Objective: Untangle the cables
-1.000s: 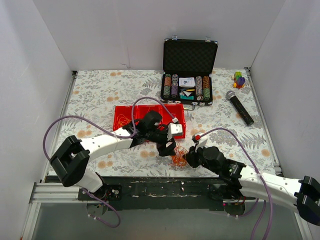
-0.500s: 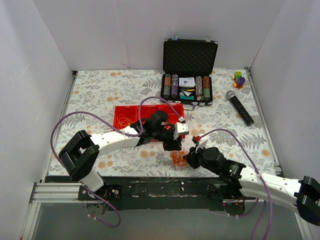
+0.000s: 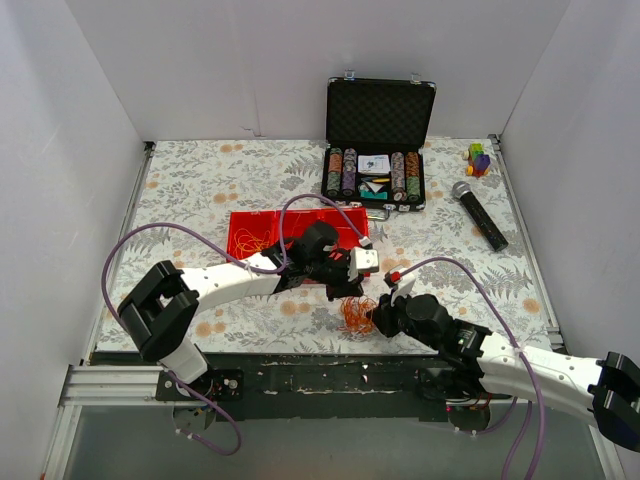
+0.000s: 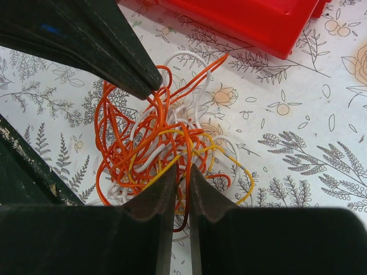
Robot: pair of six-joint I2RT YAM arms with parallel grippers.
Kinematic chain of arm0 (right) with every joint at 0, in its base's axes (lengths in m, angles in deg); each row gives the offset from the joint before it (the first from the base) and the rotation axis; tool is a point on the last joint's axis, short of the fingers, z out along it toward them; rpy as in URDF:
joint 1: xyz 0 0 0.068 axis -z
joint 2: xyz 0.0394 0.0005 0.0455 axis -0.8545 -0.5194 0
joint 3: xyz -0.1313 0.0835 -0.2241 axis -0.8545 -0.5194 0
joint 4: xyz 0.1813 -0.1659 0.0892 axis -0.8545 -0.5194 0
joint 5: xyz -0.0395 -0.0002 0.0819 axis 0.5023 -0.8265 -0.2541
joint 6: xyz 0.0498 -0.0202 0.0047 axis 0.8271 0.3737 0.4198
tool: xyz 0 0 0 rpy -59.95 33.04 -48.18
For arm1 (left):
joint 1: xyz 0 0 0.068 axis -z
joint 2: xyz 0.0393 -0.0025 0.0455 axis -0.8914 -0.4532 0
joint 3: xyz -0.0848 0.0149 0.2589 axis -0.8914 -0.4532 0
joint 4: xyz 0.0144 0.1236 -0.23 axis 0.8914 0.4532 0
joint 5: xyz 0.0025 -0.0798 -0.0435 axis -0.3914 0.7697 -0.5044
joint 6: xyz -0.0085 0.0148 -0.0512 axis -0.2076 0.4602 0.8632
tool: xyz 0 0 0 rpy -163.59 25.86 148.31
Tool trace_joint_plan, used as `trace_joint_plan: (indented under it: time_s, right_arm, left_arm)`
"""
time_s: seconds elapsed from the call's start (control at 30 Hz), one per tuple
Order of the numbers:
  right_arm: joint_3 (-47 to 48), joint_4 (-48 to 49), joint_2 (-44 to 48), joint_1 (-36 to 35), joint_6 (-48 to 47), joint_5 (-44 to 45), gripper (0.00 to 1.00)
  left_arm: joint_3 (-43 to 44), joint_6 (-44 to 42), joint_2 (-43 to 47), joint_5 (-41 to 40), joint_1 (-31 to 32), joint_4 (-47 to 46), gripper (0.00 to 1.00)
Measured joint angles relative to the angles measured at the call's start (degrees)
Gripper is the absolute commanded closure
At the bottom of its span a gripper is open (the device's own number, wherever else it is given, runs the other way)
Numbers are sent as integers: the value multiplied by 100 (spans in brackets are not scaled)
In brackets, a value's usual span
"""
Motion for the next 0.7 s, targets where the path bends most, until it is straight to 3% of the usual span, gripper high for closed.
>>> trace_joint_plan:
  time_s: [0.3, 0.7]
  right_arm:
    - [2, 31, -92, 0, 0, 0, 80]
    - [2, 66, -284, 0, 13, 11, 79]
  left_arm:
    - [28, -304, 155, -396, 0, 238, 100]
    - [1211, -476, 1165, -772, -243, 1287, 100]
